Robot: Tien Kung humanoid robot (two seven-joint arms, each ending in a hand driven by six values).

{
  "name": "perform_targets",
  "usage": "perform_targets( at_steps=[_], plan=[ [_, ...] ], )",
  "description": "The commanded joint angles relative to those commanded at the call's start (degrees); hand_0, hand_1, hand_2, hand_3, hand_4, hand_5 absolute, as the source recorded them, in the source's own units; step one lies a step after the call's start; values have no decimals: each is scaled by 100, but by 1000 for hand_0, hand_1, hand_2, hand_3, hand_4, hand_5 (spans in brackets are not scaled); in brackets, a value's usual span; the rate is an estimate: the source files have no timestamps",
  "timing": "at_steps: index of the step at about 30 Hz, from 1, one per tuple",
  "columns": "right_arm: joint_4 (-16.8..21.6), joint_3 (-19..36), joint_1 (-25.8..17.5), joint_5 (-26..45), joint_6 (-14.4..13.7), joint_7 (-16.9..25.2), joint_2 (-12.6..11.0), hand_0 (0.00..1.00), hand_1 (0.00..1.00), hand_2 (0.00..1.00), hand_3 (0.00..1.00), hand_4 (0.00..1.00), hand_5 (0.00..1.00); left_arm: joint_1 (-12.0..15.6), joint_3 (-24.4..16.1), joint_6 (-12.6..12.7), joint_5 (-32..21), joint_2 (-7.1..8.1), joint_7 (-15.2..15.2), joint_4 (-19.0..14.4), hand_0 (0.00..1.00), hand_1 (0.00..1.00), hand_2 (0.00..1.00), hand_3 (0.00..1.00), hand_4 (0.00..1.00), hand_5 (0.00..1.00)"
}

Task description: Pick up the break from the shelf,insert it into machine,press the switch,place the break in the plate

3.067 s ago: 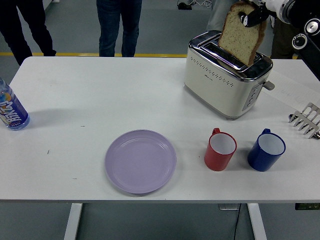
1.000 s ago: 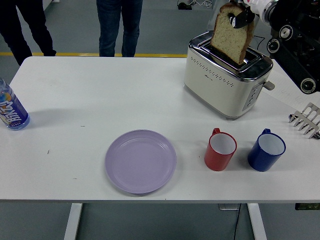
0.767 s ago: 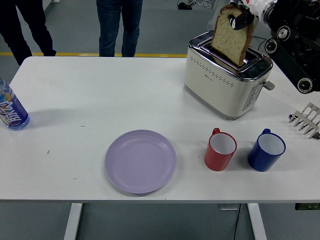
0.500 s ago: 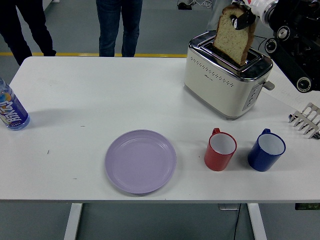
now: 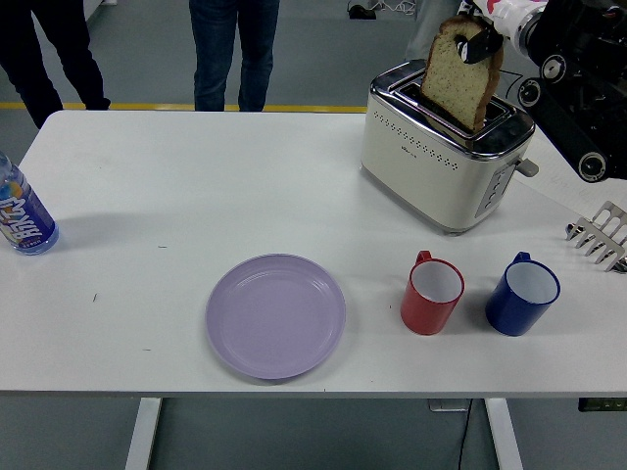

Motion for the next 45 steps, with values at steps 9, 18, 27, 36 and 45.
perform_targets(
  at_steps=[9,18,27,36,45],
  plan=[
    [189,55,-24,-35,27,-2,-95,7,129,394,475,525,2,8,1,2,-7,0,-3,0,635,481,451,540,339,793],
    [257,7,-45,-20,121,-13,-123,8,129,394,475,525,2,20,-26,-1,32,-3,8,0,635,480,451,539,338,791],
    [398,31,-98,-36,142,-10,-175,6,130,394,475,526,2,43,-50,0,57,-6,10,0,635,481,451,539,339,793],
    [569,53,-107,-60,159,-19,-248,6,130,395,475,526,2,60,-80,-7,103,-9,25,0,635,481,451,539,339,792],
    [556,-15,-86,-45,192,-33,-231,6,129,394,474,526,2,49,-57,-1,67,-6,18,0,635,481,451,539,338,794]
  ],
)
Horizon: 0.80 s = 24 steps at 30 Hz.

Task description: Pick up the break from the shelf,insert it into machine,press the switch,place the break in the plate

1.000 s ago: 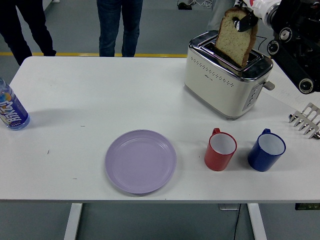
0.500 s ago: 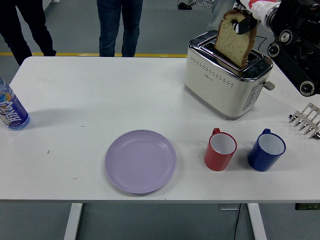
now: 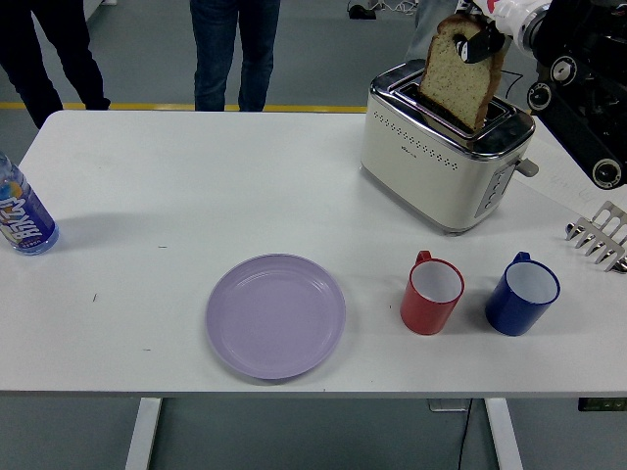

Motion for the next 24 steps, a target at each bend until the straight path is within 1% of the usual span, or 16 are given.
perform_targets(
  at_steps=[10,17,23,24],
  plan=[
    [-66,-72,27,50,18,3,49,6,130,394,475,526,2,-11,-5,-2,6,4,-2,0,635,481,450,539,338,793],
    [-320,-178,73,79,-6,22,170,7,129,395,475,527,2,-23,22,1,-23,7,-4,0,635,481,450,539,339,793],
    [-407,-244,88,118,28,8,205,8,130,395,476,527,2,-31,24,6,-34,8,-9,0,635,481,450,539,338,793],
    [-415,-250,92,120,31,7,213,20,140,409,484,534,2,-32,24,6,-34,8,-9,0,635,481,450,539,339,792]
  ],
)
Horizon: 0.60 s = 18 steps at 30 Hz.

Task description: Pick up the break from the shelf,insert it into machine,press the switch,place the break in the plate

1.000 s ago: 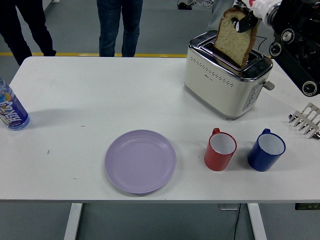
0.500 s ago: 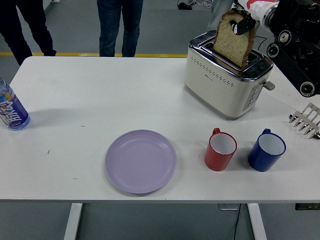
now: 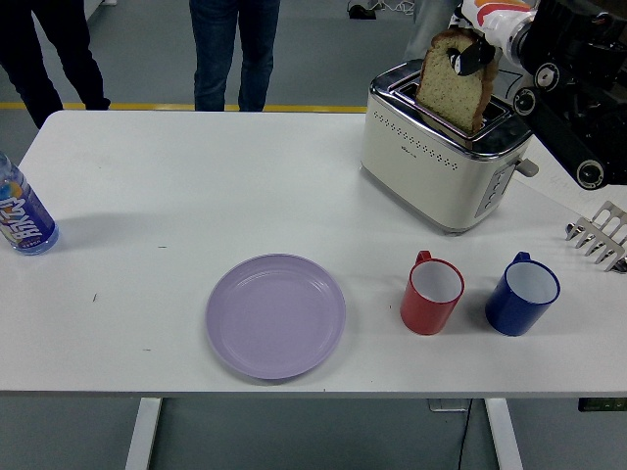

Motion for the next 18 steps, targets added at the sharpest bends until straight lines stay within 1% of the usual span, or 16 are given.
perform_targets(
  at_steps=[5,6,11,12,17,18],
  plan=[
    [-53,-57,20,-5,42,-17,48,20,140,409,484,534,2,-2,4,0,-1,-1,0,0,635,481,450,539,339,792],
    [-62,-66,20,-5,60,-25,54,58,161,435,495,546,2,-2,7,0,-5,0,0,0,635,480,450,539,338,792],
    [-89,-100,18,-11,132,-49,61,58,161,435,495,546,2,-4,6,1,-7,0,-1,0,635,480,450,539,338,792],
    [-89,-99,16,-29,157,-58,62,183,251,483,531,560,2,-3,7,1,-8,0,-1,0,634,481,449,539,338,792],
    [-84,-94,22,-89,177,-40,69,183,251,483,531,560,2,-2,8,-1,-8,-1,-1,0,634,481,449,539,338,792],
    [-84,-93,25,-112,178,-31,70,331,363,545,595,590,29,-3,4,-1,-3,-2,0,0,634,480,449,539,338,790]
  ],
)
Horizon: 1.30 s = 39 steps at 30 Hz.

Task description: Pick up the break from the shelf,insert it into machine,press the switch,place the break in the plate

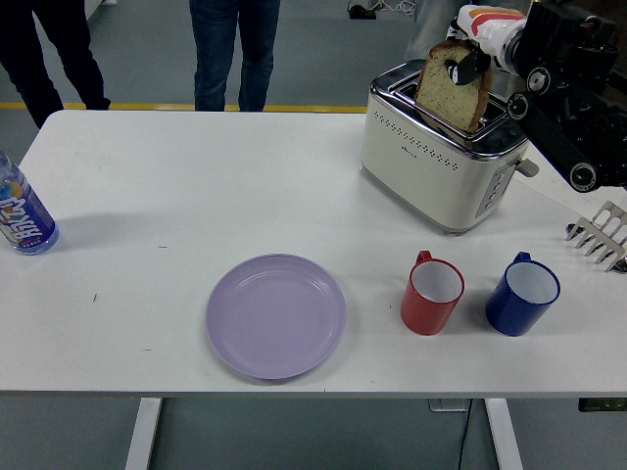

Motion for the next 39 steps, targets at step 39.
perform_targets(
  at_steps=[39],
  plan=[
    [668,552,-233,-129,-169,56,-355,513,545,694,789,654,104,46,-33,-4,40,-4,7,0,634,479,449,539,337,790]
  ],
)
